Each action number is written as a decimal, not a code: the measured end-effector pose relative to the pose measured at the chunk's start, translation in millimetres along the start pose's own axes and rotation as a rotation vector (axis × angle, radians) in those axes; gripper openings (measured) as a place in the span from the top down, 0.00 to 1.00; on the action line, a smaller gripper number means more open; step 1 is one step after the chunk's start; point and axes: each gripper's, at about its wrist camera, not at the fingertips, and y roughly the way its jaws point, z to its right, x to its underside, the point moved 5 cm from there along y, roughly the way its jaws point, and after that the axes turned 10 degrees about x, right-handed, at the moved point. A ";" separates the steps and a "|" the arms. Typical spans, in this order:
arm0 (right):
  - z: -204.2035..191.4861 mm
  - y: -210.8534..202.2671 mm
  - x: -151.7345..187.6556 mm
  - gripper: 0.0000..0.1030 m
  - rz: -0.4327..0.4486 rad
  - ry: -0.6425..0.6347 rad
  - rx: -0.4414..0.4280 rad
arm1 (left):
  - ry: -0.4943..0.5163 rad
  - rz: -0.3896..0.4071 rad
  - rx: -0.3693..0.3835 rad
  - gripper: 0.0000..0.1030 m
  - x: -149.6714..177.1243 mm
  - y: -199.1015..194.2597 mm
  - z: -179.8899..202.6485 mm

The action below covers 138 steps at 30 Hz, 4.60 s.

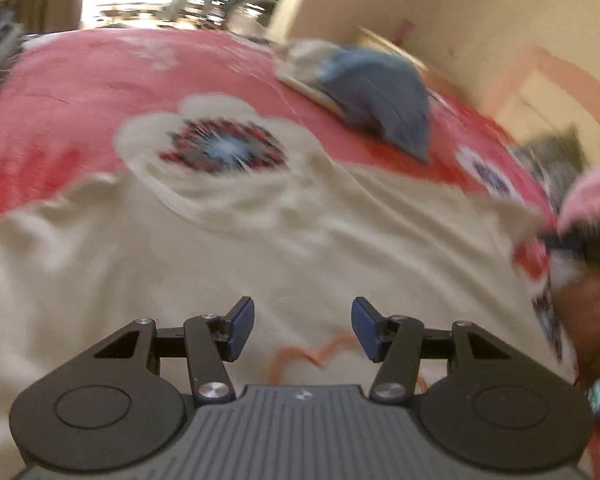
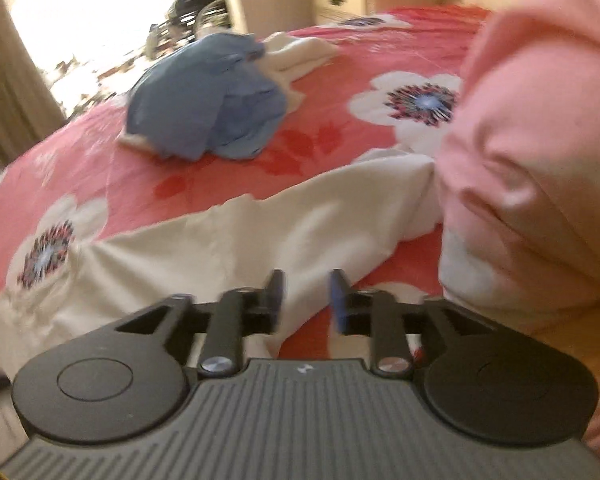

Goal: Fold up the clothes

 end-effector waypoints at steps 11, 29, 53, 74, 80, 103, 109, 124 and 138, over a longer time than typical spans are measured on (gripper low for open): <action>13.0 95.8 -12.8 0.40 -0.105 0.466 0.162 | 0.021 0.010 -0.029 0.47 27.8 -10.7 0.6; -114.3 -13.1 19.2 0.89 0.377 -0.471 -0.149 | -0.067 0.014 0.006 0.47 18.7 -8.6 -11.2; 18.7 112.4 -23.6 0.25 -0.143 0.445 -0.035 | -0.045 0.007 -0.062 0.47 28.4 -17.6 10.7; -169.1 -131.2 104.4 0.52 0.224 -0.546 -0.547 | -0.255 0.137 -0.103 0.46 32.3 -75.9 -33.4; -193.6 -182.9 176.5 0.42 0.369 -0.991 -0.620 | -0.272 0.136 -0.083 0.45 41.4 -83.0 -40.0; -192.4 9.9 47.4 0.29 0.099 -1.160 -0.531 | 0.060 -0.104 0.013 0.45 -25.1 32.8 -5.6; -183.0 15.6 43.8 0.93 0.079 -1.069 -0.517 | 0.189 -0.073 -0.031 0.83 -25.5 39.3 11.5; -46.6 -98.0 34.7 0.95 0.196 -0.507 -0.614 | 1.110 0.281 -0.071 0.90 15.1 -86.8 145.7; -20.7 4.9 46.5 0.90 -0.198 0.024 -0.441 | 1.632 -0.097 -0.165 0.89 104.0 -33.2 105.9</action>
